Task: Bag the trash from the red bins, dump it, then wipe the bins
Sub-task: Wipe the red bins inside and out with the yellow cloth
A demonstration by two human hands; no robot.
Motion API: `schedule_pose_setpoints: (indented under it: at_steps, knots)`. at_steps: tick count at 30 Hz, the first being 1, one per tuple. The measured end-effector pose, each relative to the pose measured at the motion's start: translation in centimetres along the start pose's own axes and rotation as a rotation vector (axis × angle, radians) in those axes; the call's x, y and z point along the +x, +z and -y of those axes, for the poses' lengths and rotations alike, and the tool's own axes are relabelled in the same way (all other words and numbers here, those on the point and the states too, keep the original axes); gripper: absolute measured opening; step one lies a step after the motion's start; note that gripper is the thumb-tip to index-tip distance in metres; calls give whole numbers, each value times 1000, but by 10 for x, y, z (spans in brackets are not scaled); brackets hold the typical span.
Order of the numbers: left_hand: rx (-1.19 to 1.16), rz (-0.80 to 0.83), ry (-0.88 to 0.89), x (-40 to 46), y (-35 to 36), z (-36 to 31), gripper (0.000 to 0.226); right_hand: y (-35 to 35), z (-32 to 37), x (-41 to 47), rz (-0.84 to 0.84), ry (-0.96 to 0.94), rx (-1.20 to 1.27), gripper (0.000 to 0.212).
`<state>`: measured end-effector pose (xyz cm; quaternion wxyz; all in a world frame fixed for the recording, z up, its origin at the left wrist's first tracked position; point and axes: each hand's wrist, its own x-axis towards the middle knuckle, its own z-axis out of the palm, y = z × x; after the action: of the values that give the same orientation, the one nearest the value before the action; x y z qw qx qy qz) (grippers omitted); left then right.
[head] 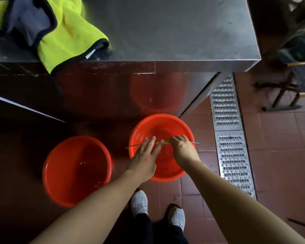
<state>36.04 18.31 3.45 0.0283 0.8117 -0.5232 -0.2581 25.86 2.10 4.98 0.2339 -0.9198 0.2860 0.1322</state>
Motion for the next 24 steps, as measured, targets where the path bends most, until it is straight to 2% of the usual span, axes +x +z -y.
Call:
schedule_pose_setpoints:
  at_steps: [9, 14, 19, 22, 24]
  knots:
    - [-5, 73, -3, 10, 14, -5, 89, 15, -21, 2, 57, 60, 32, 35]
    - [8, 50, -19, 12, 19, -8, 92, 21, -26, 5, 0, 58, 60, 33]
    - [65, 56, -13, -2, 27, -13, 92, 21, -30, -11, 59, 43, 57, 26]
    - [59, 133, -10, -20, 35, -20, 87, 23, -32, -37, 123, 49, 26, 25]
    - [53, 240, -28, -35, 41, -26, 83, 29, -32, -59, 226, 97, -20, 28]
